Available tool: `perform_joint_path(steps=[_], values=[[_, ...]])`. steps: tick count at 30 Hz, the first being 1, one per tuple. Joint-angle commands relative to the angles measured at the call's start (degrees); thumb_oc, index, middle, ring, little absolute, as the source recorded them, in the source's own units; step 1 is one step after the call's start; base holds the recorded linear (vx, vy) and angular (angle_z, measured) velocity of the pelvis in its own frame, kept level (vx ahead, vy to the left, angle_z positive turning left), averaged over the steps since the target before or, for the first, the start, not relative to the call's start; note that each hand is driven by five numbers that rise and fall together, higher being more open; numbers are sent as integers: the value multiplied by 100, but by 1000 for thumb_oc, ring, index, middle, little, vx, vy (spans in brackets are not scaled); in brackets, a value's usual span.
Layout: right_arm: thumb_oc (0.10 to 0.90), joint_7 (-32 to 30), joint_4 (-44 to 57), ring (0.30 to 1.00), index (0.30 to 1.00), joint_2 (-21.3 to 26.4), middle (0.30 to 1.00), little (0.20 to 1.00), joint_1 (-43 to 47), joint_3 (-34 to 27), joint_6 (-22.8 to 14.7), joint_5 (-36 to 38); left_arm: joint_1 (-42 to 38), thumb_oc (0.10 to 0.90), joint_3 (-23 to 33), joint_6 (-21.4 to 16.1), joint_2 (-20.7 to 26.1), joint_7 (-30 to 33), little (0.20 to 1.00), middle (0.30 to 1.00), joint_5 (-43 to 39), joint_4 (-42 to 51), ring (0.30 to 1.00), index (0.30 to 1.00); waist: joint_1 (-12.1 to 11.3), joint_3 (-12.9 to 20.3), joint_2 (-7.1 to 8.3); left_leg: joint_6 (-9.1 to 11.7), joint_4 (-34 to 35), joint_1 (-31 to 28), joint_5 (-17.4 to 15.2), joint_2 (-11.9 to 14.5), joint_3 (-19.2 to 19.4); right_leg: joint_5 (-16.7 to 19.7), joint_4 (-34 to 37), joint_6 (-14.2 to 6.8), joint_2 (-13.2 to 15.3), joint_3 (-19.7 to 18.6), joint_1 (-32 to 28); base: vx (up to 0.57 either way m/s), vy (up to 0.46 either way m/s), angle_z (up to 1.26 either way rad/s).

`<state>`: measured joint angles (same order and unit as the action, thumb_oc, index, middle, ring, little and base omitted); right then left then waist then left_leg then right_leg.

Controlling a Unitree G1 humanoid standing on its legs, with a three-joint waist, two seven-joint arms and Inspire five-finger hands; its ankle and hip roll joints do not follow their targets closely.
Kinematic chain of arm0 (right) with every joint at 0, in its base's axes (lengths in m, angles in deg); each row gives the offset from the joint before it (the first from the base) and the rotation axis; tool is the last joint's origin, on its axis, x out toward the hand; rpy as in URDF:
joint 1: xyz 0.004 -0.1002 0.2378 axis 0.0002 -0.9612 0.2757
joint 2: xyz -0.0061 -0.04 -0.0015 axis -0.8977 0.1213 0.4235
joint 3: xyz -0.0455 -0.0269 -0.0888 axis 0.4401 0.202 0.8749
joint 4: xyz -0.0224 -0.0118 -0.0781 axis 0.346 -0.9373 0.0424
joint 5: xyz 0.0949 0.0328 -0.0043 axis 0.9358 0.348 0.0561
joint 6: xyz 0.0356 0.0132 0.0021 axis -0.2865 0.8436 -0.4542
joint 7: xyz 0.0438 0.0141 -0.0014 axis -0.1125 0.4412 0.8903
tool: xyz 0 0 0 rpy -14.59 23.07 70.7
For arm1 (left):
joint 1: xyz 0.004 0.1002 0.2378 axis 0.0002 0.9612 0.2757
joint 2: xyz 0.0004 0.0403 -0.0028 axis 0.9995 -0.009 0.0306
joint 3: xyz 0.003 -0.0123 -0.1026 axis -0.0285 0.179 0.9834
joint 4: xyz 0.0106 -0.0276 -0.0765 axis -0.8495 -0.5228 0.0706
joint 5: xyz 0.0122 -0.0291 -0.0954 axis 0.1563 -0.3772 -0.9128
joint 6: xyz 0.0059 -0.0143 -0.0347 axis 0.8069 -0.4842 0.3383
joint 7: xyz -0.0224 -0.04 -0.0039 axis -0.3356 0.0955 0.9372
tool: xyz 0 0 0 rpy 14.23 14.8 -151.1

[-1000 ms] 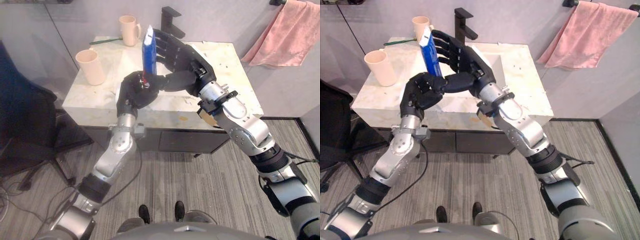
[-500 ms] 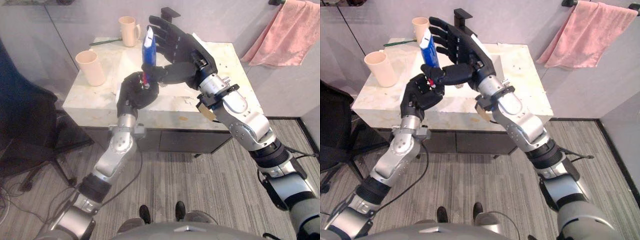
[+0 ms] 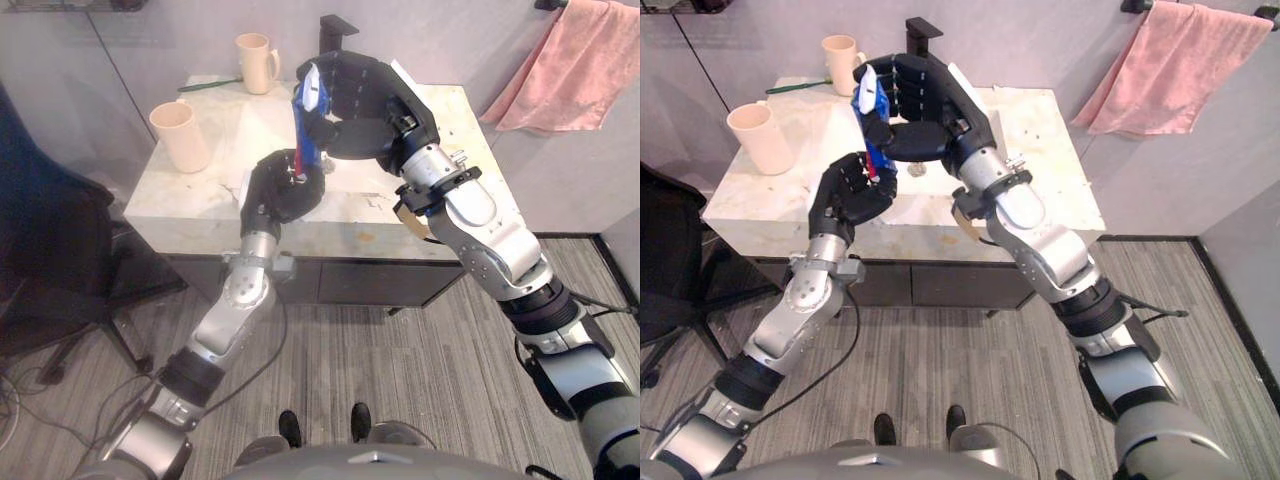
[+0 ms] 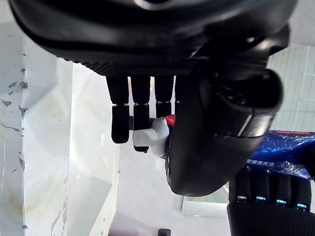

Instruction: Organize the bathroom.

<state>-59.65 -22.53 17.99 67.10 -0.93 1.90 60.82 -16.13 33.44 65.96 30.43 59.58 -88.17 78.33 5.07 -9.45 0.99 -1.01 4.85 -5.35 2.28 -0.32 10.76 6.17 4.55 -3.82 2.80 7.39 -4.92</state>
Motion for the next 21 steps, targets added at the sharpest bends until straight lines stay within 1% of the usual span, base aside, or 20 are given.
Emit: perform_joint_path(steps=[1, 3, 4, 5, 6, 7, 8, 9, 14, 21], values=[[400, 135, 240, 300, 300, -240, 300, 300, 796, -348, -507, 51, -716, 400, 149, -674, -56, 69, 300, 300, 242, 102, 300, 300, -39, 649, 26, 64, -195, -206, -482, -45, 278, -627, -345, -252, -170, -46, 164, 0, 0, 0], [400, 109, 221, 300, 300, -196, 300, 300, 836, -327, -565, -88, -728, 400, 156, -669, -70, 72, 300, 300, 261, 90, 300, 300, -61, 661, 17, 63, -172, -201, -462, -42, 259, -629, -331, -237, -184, -33, 158, -40, -29, 1], [400, 108, 170, 300, 300, -220, 300, 300, 859, -320, -629, -182, -716, 480, 157, -663, -60, 85, 420, 420, 266, 94, 420, 420, -78, 655, 24, 63, -179, -208, -471, -48, 244, -628, -332, -239, -176, -12, 149, -50, -39, 2], [400, 108, 158, 300, 300, -225, 300, 300, 864, -323, -649, -210, -711, 519, 158, -666, -56, 100, 479, 479, 253, 96, 479, 479, -83, 654, 26, 63, -179, -209, -473, -48, 238, -628, -330, -238, -174, -4, 145, -31, -25, 3], [400, 83, 136, 300, 300, -218, 300, 300, 907, -331, -724, -365, -694, 690, 182, -697, -50, 64, 735, 735, 202, 100, 735, 735, -103, 653, 32, 65, -165, -213, -470, -48, 219, -634, -322, -236, -171, 18, 133, -37, -21, 3], [400, 65, 131, 300, 300, -208, 300, 300, 934, -333, -764, -460, -684, 748, 190, -707, -51, 45, 822, 822, 179, 116, 822, 822, -118, 652, 33, 66, -161, -213, -465, -48, 205, -634, -322, -233, -169, 35, 128, -32, -17, 4], [400, 65, 129, 300, 300, -209, 300, 300, 935, -333, -766, -462, -683, 765, 191, -707, -51, 45, 848, 848, 178, 117, 848, 848, -116, 652, 33, 66, -161, -213, -465, -48, 204, -634, -321, -233, -169, 36, 128, -41, -17, 3], [400, 24, 123, 300, 300, -176, 300, 300, 975, -341, -821, -579, -654, 800, 212, -725, -30, 21, 900, 900, 154, 216, 900, 900, -149, 646, 33, 75, -158, -207, -459, -47, 180, -636, -319, -235, -162, 67, 120, -31, -12, 2], [400, -123, 102, 300, 300, -154, 300, 300, 1075, -339, -945, -792, -554, 800, 295, -697, 13, -123, 900, 900, 86, 470, 900, 900, -246, 640, 37, 90, -123, -199, -445, -45, 89, -643, -300, -225, -153, 151, 95, -53, -23, 5], [400, -291, 108, 300, 300, -140, 300, 300, 1322, -286, -1034, -790, -363, 800, 415, -660, 131, -284, 900, 900, -105, 831, 900, 900, -413, 644, 33, 114, -119, -172, -426, -44, -20, -656, -257, -199, -143, 279, 48, -48, -26, 11]])
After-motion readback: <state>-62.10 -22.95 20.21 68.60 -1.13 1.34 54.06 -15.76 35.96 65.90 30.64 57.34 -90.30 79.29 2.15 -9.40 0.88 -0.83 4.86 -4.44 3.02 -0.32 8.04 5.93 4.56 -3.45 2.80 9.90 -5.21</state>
